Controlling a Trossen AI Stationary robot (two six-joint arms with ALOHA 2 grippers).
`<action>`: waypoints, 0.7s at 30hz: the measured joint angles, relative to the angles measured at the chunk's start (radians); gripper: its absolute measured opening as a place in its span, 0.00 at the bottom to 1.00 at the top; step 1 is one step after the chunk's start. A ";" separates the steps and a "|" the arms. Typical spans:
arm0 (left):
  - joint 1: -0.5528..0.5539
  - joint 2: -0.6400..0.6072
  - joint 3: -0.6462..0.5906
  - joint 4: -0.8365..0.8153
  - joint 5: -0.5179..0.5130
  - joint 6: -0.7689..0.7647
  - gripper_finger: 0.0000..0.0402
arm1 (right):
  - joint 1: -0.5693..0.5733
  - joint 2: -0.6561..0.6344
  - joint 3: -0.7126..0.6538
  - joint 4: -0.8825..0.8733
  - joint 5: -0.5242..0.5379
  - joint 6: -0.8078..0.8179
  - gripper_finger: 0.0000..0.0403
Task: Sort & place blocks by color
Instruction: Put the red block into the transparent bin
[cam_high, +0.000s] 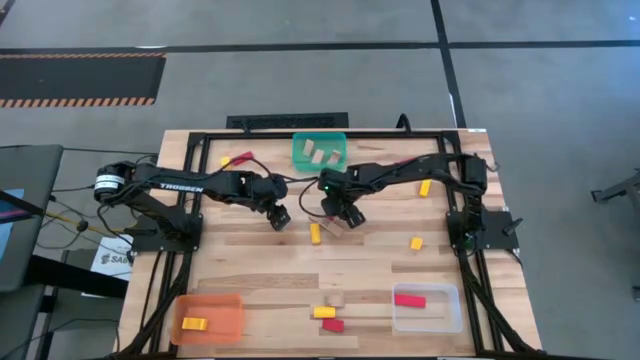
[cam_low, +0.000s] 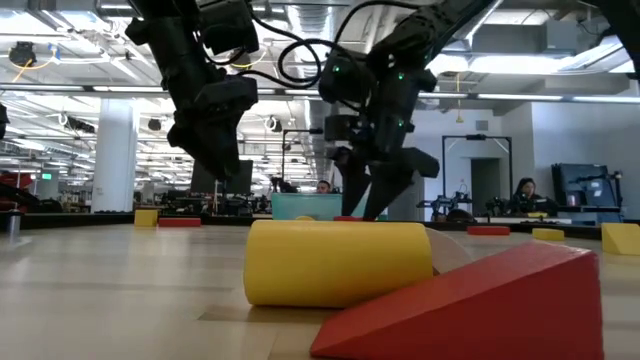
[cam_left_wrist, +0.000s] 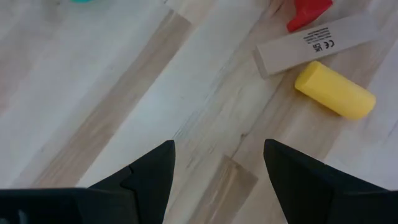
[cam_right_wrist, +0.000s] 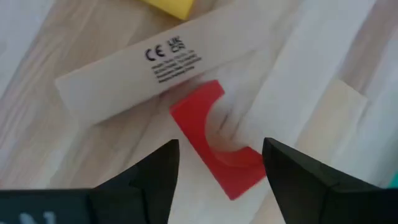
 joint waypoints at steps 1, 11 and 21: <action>0.000 0.000 0.000 0.000 -0.006 0.000 0.58 | 0.000 0.007 0.000 0.012 -0.001 -0.007 0.60; 0.000 0.000 0.000 -0.015 -0.028 0.026 0.58 | 0.001 0.058 0.000 -0.013 -0.017 0.023 0.20; 0.000 0.000 0.000 -0.012 -0.044 0.068 0.58 | -0.034 -0.105 -0.002 -0.221 -0.005 0.277 0.13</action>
